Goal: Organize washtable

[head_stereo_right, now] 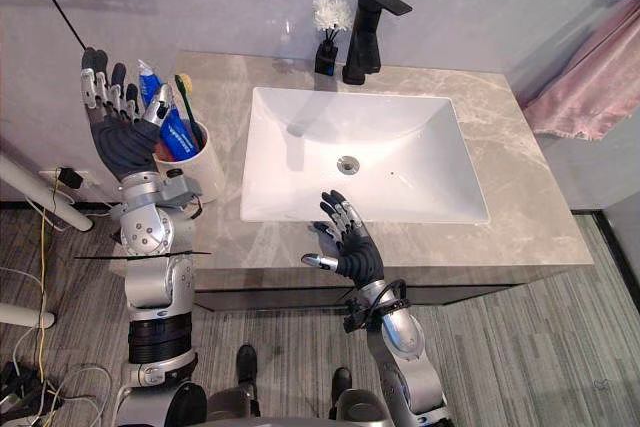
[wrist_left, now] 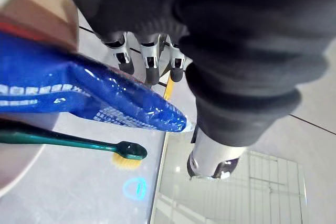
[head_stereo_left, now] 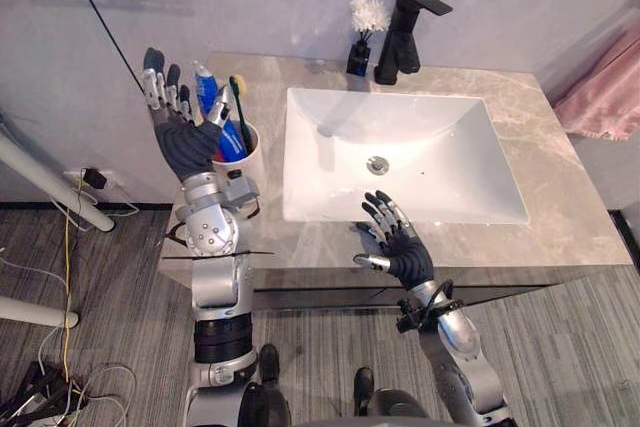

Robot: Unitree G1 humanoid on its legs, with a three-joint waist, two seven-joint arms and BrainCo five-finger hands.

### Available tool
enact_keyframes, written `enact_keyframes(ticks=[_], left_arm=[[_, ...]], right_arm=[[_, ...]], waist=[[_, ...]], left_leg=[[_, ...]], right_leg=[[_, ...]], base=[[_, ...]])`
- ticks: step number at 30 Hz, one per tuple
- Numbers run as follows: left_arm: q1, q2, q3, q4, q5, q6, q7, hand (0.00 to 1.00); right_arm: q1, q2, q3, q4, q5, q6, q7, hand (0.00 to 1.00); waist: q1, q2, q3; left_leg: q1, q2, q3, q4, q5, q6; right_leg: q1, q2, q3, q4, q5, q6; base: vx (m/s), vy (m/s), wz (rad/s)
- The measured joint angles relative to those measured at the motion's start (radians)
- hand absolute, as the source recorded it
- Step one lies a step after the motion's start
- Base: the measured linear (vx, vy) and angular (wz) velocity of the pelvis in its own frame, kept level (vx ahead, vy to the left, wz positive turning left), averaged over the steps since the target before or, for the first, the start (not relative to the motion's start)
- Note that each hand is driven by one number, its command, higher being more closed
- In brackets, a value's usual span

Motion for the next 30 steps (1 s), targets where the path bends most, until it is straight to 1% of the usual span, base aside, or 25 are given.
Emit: enact_keyframes(ticks=[5, 8, 13, 15, 18, 19, 23, 24, 25, 27, 30], left_arm=[[-0.004, 0.023, -0.023, -0.002, -0.001, 0.0, -0.001, 0.0], [-0.012, 0.039, -0.047, -0.05, -0.003, 0.0, -0.003, 0.0], [-0.074, 0.074, -0.047, -0.101, -0.023, -0.001, -0.003, 0.0], [-0.074, 0.076, -0.047, -0.131, -0.034, -0.004, -0.003, 0.0], [-0.07, 0.086, -0.045, -0.185, -0.042, -0.007, -0.015, 0.0], [-0.068, 0.09, -0.045, -0.196, -0.042, -0.009, -0.022, 1.0], [-0.007, 0.105, -0.031, -0.252, -0.045, -0.019, -0.046, 1.0], [0.025, 0.105, -0.024, -0.27, -0.053, -0.02, -0.048, 1.0], [0.04, 0.105, -0.023, -0.278, -0.054, -0.02, -0.05, 1.0], [0.104, 0.105, -0.012, -0.3, -0.074, -0.021, -0.079, 1.0], [0.233, 0.1, -0.02, -0.325, -0.084, -0.024, -0.114, 1.0]], right_arm=[[-0.013, 0.0, 0.001, 0.008, 0.0, 0.0, 0.001, 0.0], [-0.022, 0.0, 0.0, 0.012, 0.001, 0.0, 0.001, 0.0], [-0.052, 0.001, 0.0, 0.03, 0.002, 0.001, 0.003, 0.0], [-0.058, 0.001, 0.0, 0.042, 0.002, 0.002, 0.003, 0.0], [-0.072, 0.0, -0.001, 0.064, 0.002, 0.012, 0.003, 0.0], [-0.076, 0.0, -0.001, 0.07, 0.002, 0.012, 0.003, 0.0], [-0.095, 0.0, -0.001, 0.108, 0.002, 0.017, 0.003, 0.0], [-0.1, 0.0, -0.001, 0.12, 0.001, 0.017, 0.005, 0.0], [-0.103, 0.001, -0.001, 0.125, 0.001, 0.018, 0.006, 0.0], [-0.107, 0.001, -0.001, 0.13, 0.002, 0.032, 0.014, 0.0], [-0.1, 0.009, -0.003, 0.13, 0.002, 0.034, 0.025, 0.0]], waist=[[-0.002, 0.0, 0.0], [-0.003, 0.001, -0.001], [-0.004, 0.006, -0.006], [-0.003, 0.015, -0.021], [-0.001, 0.041, -0.037], [0.0, 0.046, -0.04], [0.002, 0.091, -0.068], [0.002, 0.1, -0.074], [0.002, 0.103, -0.076], [0.003, 0.111, -0.082], [0.003, 0.109, -0.085]], left_leg=[[-0.002, 0.0, -0.001, 0.0, 0.0, 0.0], [-0.008, -0.001, -0.004, 0.0, 0.004, 0.005], [-0.018, -0.002, -0.011, 0.0, 0.014, 0.003], [-0.025, -0.002, -0.015, 0.0, 0.018, 0.006], [-0.027, -0.002, -0.029, 0.0, 0.024, 0.007], [-0.027, -0.002, -0.031, 0.0, 0.025, 0.007], [-0.027, -0.001, -0.035, 0.0, 0.025, 0.007], [-0.027, 0.0, -0.034, -0.001, 0.027, 0.007], [-0.027, 0.0, -0.034, 0.0, 0.028, 0.007], [-0.026, 0.0, -0.034, -0.001, 0.031, 0.008], [-0.027, 0.001, -0.034, -0.001, 0.033, 0.008]], right_leg=[[-0.001, 0.0, -0.001, 0.0, 0.0, 0.0], [-0.006, -0.001, -0.002, 0.0, 0.0, 0.0], [-0.014, 0.0, -0.005, 0.001, 0.004, 0.0], [-0.014, 0.0, -0.008, 0.001, 0.007, 0.0], [-0.013, 0.0, -0.023, 0.001, 0.01, 0.0], [-0.012, 0.0, -0.025, 0.001, 0.01, 0.0], [-0.01, 0.001, -0.031, 0.002, 0.01, 0.0], [-0.01, 0.001, -0.032, 0.0, 0.007, -0.004], [-0.01, 0.001, -0.031, -0.002, 0.007, -0.004], [-0.01, 0.001, -0.033, -0.002, 0.007, -0.004], [-0.011, 0.001, -0.033, -0.002, 0.007, -0.004]], base=[[0.0, 0.0, 0.0], [0.0, 0.0, 0.0], [0.0, 0.0, 0.0], [0.01, 0.001, 0.06], [-0.03, 0.0, 0.12], [-0.06, -0.001, 0.07], [-0.06, 0.002, 0.04], [-0.07, 0.005, 0.0], [-0.05, 0.002, 0.0], [-0.04, 0.001, 0.01], [0.0, 0.0, 0.0]])
